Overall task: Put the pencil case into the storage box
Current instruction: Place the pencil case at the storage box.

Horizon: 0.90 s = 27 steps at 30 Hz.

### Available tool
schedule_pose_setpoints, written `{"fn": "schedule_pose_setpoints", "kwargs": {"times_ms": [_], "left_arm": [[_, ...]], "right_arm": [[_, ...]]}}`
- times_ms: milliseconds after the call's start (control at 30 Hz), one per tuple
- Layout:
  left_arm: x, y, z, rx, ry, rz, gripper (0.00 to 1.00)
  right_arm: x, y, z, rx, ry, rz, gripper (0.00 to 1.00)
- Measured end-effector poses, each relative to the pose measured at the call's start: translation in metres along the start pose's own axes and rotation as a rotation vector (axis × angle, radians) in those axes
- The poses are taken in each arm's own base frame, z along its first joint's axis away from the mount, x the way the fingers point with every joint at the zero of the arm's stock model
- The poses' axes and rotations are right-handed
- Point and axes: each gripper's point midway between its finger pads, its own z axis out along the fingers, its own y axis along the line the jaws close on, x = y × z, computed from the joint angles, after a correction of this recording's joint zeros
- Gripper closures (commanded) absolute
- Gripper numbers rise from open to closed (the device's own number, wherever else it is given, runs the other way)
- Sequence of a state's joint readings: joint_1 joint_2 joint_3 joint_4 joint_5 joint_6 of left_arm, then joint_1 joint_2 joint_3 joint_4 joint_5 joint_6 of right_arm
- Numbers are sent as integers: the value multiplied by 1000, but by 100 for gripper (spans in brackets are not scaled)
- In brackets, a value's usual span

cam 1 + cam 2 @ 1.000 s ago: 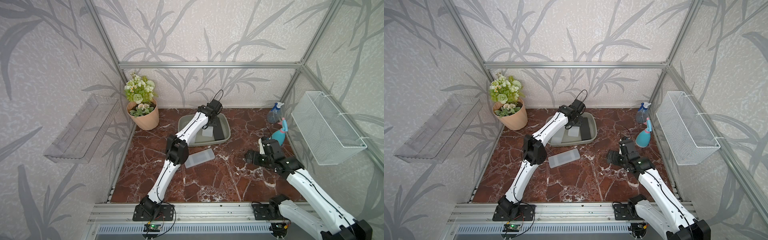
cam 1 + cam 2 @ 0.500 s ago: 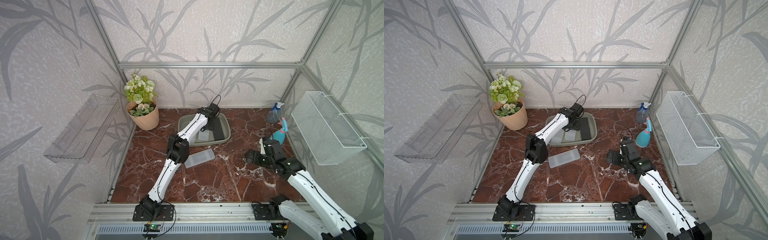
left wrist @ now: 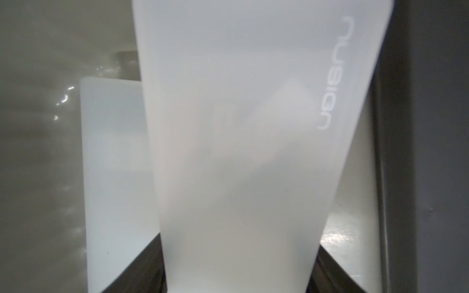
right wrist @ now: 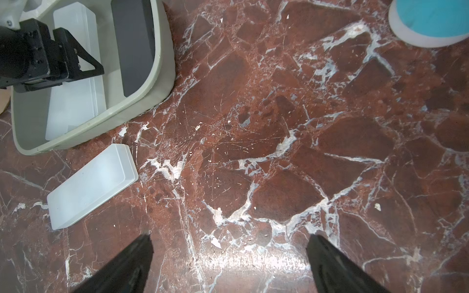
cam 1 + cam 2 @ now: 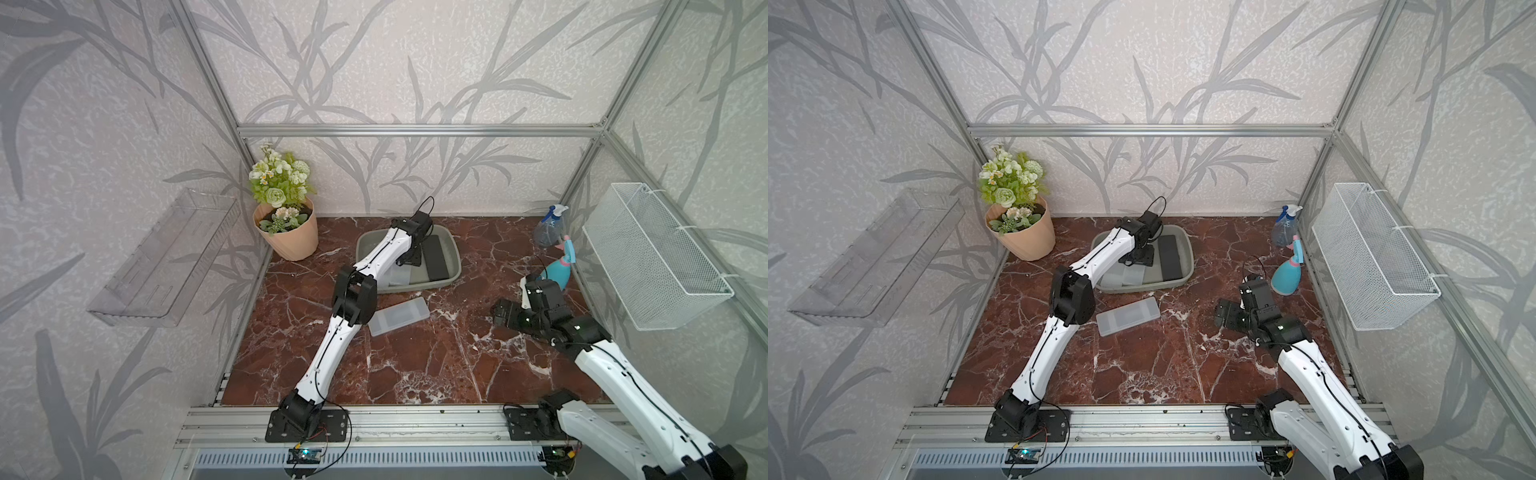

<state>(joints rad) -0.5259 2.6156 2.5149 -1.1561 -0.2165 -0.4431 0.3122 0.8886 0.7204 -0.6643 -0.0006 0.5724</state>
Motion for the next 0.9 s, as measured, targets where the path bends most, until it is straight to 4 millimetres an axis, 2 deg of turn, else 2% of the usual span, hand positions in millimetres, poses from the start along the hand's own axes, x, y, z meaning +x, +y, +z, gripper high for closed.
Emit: {"fn": "schedule_pose_setpoints", "kwargs": {"times_ms": [100, 400, 500, 600, 700, 900], "left_arm": [[0, 0, 0, 1, -2, 7, 20], [-4, -5, 1, 32, -12, 25, 17], [-6, -8, 1, 44, -20, 28, 17], [-9, -11, -1, 55, -32, 30, 21], [-12, -22, -8, 92, -53, 35, 31], [-14, -58, -20, 208, -85, 46, 71]], "right_arm": [[0, 0, 0, 1, 2, 3, 1], [2, -1, 3, 7, 11, 4, 1], [2, -1, 3, 7, 11, 5, 1], [2, -1, 4, 9, 14, 7, 1], [2, -1, 4, 10, 16, 8, 1], [3, -2, 7, 18, 28, 8, 1]]}}
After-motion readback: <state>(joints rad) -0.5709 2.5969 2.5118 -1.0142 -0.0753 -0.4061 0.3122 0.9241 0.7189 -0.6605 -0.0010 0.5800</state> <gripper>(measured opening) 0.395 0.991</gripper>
